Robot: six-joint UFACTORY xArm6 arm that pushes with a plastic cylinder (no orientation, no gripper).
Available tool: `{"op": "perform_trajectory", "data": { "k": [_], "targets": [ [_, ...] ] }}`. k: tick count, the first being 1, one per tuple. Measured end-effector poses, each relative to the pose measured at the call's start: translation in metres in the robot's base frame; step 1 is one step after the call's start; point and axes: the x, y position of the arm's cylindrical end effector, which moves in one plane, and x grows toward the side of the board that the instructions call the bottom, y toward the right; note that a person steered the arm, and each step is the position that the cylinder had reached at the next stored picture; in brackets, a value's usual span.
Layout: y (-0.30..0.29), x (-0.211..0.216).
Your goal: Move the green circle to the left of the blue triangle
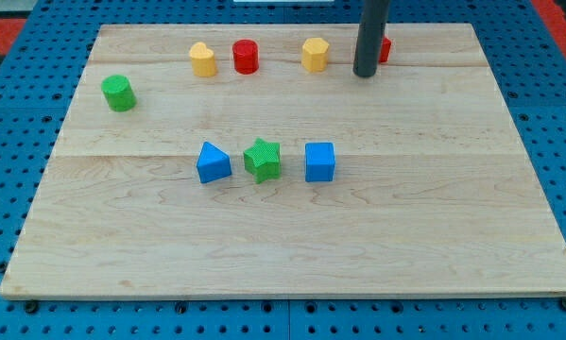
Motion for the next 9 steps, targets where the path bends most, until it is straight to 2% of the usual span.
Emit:
{"op": "perform_trajectory", "data": {
  "k": [1,2,3,4,5,6,7,8,9],
  "targets": [
    [-0.026,0.068],
    [-0.044,0.046],
    [-0.155,-0.002],
    [-0.284,-0.024],
    [-0.36,-0.015],
    [-0.406,0.004],
    [-0.392,0.024],
    [-0.383,-0.016],
    [-0.338,-0.001]
  ]
}}
